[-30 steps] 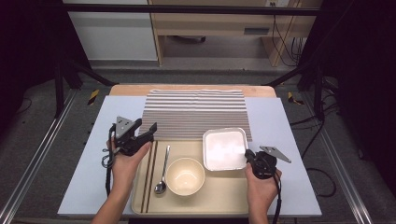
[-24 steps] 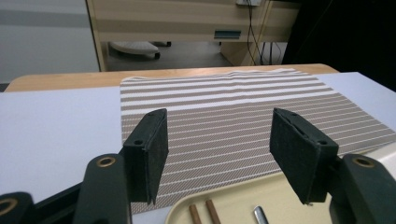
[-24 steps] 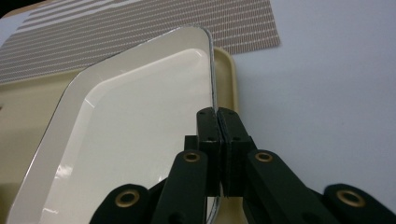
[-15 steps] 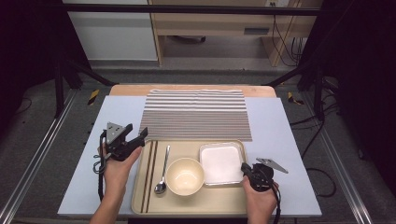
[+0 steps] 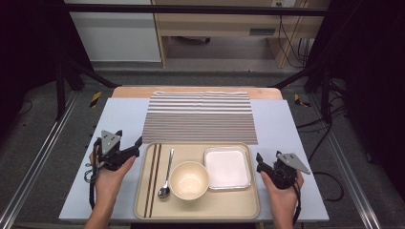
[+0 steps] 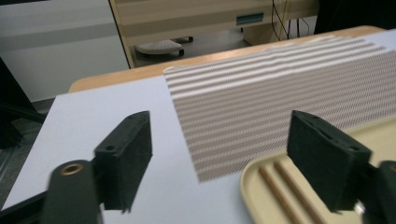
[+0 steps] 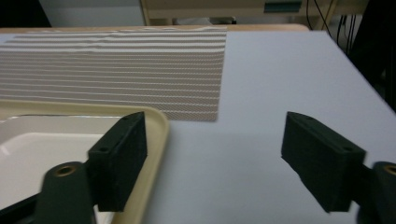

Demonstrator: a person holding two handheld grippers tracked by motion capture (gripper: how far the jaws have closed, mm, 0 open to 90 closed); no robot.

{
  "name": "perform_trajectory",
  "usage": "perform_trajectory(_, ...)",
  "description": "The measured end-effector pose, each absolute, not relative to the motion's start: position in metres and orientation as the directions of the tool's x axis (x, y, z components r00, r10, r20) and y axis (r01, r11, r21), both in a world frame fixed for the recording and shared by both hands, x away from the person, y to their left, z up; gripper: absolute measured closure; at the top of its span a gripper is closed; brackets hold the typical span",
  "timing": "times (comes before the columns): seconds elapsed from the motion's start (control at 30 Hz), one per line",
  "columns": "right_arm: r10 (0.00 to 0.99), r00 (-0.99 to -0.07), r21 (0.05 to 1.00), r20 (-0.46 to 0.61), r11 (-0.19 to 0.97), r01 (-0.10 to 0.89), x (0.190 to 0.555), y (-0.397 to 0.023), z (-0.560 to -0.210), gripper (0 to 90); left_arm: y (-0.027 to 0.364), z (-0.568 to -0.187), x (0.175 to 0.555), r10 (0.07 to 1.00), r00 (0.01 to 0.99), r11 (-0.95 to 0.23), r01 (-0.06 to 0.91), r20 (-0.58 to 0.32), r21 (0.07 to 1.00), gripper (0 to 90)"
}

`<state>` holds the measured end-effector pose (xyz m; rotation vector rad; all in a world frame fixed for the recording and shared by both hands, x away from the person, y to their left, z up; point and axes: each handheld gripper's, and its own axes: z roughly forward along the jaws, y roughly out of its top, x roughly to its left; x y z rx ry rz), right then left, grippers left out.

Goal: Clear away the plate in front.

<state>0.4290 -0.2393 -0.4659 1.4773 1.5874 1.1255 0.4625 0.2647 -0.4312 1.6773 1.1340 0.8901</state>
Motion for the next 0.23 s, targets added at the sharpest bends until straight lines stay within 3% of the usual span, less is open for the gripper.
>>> perform_trajectory(0.1, 0.987, -0.160, 0.925, 0.031, 0.032, 0.378, 0.442, -0.258, -0.472, 12.5, 0.279, -0.446, 0.454, 0.937, 0.336, -0.199, 0.295, 0.094, 0.934, 14.3)
perform_trajectory(0.23, 0.990, -0.138, 0.928, -0.019, 0.069, 0.366, 0.444, -0.273, -0.476, 9.9, 0.298, -0.457, 0.451, 0.942, 0.332, -0.161, 0.299, 0.056, 0.941, 6.7)
